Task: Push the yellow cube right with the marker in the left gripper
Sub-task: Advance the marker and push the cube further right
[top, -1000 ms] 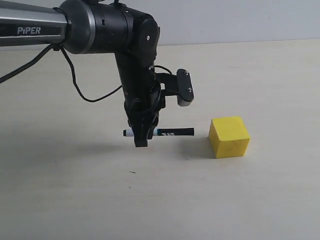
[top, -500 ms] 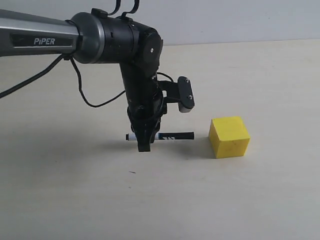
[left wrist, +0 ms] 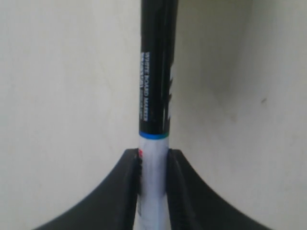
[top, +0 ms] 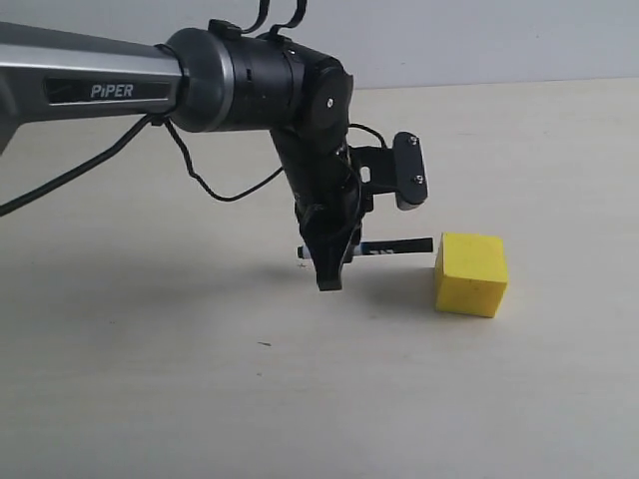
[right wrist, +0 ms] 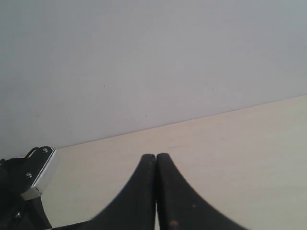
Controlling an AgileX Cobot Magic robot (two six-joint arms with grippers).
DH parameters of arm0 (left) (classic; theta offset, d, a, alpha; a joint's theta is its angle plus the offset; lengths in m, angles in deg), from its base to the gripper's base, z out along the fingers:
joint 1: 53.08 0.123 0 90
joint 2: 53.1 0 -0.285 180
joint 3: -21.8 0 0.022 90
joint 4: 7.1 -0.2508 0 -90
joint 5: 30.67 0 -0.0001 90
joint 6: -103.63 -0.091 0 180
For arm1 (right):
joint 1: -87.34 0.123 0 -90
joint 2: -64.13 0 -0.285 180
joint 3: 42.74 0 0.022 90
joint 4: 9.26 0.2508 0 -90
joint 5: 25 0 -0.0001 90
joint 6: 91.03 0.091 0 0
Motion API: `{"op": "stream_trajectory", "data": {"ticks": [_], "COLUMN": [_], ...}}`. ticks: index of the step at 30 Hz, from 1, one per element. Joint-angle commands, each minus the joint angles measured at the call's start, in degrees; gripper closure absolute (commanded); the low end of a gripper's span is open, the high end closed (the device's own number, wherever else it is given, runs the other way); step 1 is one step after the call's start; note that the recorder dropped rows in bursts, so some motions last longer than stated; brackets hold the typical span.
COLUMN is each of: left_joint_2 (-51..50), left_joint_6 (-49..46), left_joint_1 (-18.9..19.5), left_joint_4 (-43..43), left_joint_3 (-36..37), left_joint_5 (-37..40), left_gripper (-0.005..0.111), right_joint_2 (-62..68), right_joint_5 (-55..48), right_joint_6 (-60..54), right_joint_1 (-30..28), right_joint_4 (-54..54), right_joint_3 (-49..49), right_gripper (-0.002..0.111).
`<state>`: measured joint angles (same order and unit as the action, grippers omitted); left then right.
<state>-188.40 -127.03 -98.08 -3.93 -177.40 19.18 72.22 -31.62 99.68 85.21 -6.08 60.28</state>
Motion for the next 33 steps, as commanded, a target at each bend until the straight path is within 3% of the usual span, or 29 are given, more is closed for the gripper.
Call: {"op": "stream_trajectory", "data": {"ticks": [1, 11, 18, 33], "left_joint_2": [0.0, 0.0, -2.6, -4.4], "left_joint_6": [0.3, -4.9, -5.9, -5.9], "left_joint_1": [2.4, 2.8, 2.8, 0.3], "left_joint_4": [0.0, 0.1, 0.6, 1.3], "left_joint_3": [-0.4, -0.5, -5.9, -10.7], "left_joint_5": [5.4, 7.5, 14.7, 13.5], "left_gripper": [0.107, 0.107, 0.107, 0.107], "right_joint_2": [-0.3, -0.3, -0.3, -0.3], "right_joint_5": [0.3, 0.3, 0.3, 0.3], "right_joint_6": [-0.1, -0.1, -0.1, 0.0], "right_joint_1": [-0.3, -0.3, -0.3, -0.3], "right_joint_4": [-0.3, -0.3, -0.3, -0.3], "right_joint_3": [-0.2, -0.2, -0.2, -0.2], "right_gripper": [0.108, 0.108, 0.108, 0.108]}}
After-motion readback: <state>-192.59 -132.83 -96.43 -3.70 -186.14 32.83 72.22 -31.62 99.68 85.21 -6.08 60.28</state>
